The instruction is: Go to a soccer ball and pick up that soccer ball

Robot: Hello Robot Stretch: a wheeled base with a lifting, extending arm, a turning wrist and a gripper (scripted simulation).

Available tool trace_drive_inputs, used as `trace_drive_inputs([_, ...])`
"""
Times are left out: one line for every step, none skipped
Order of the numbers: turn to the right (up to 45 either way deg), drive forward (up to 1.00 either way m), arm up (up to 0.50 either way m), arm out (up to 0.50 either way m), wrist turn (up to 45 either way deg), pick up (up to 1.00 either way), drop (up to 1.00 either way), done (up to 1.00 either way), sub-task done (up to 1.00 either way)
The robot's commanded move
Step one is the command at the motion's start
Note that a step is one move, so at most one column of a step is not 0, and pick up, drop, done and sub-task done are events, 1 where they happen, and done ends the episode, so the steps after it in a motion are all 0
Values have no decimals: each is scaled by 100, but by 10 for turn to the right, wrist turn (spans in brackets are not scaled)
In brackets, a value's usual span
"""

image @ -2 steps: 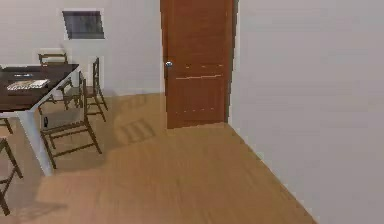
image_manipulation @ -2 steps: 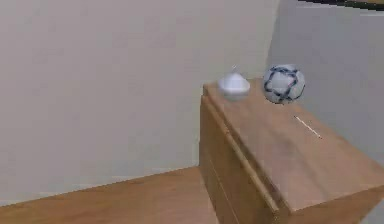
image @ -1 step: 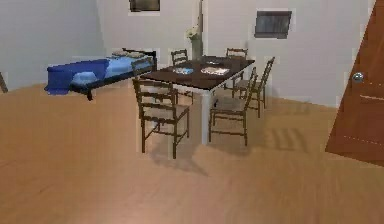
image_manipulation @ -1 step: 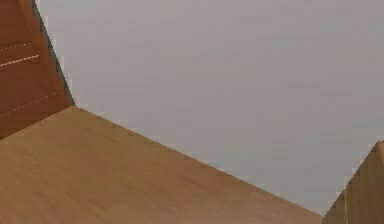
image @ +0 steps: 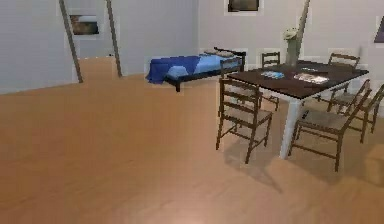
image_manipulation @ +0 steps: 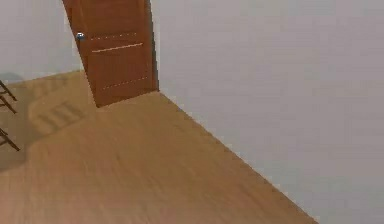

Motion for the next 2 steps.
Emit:
trace_drive_inputs([0, 5, 0, 0, 0, 0, 0, 0, 0])
trace_drive_inputs([-450, 0, 0, 0, 0, 0, 0, 0, 0])
